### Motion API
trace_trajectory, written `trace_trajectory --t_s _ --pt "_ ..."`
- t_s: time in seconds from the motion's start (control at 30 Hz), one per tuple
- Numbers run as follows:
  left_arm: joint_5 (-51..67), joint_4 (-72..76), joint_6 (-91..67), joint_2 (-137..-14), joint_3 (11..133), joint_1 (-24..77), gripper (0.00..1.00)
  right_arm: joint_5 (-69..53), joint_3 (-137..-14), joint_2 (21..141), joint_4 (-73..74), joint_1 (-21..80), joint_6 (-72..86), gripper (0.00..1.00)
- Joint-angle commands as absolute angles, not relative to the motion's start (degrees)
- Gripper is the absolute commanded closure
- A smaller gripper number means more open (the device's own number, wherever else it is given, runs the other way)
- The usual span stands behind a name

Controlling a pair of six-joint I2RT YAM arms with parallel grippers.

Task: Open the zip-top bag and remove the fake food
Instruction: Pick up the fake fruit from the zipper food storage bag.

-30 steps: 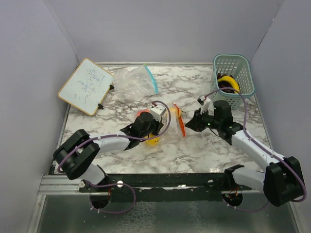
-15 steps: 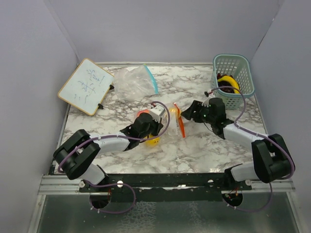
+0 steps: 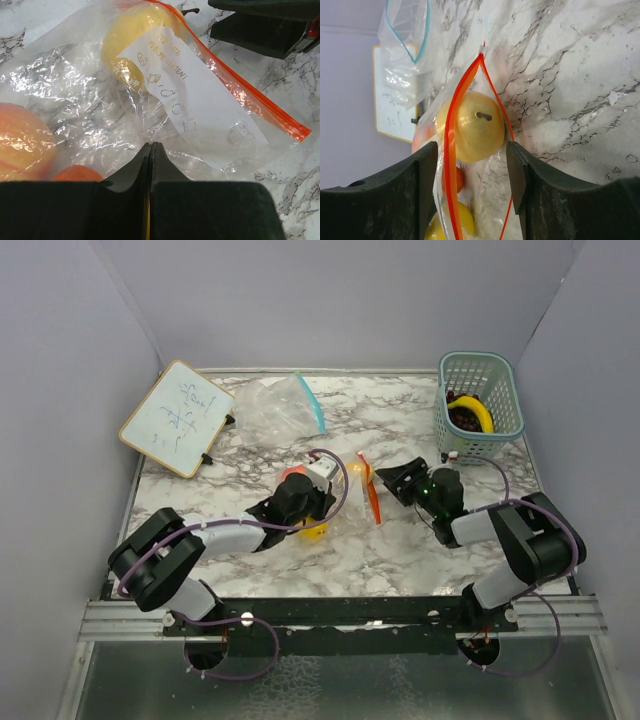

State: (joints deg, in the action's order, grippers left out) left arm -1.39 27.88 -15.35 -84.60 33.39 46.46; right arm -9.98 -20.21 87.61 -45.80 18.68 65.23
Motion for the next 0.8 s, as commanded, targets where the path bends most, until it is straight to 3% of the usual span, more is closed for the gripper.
trace_trajectory --t_s 0.0,0.1,0.27,0.77 --pt "-0.01 29.86 -16.21 -82.41 32.59 46.23 1.0 -4.71 -16.59 94.65 -67.72 18.46 77.56 0.44" --pt "0.04 29.99 -16.13 -82.72 32.68 46.23 1.0 -4.52 -16.38 99.01 -75.71 18.23 78.95 0.44" --pt "1.39 29.73 -16.25 -83.08 33.17 46.23 1.0 -6.26 -19.38 102.04 -72.97 18.19 77.91 0.41" --pt "1.41 29.35 -16.04 -82.55 33.13 46.24 1.0 -6.04 -22.97 109.2 -74.45 18.19 80.24 0.45"
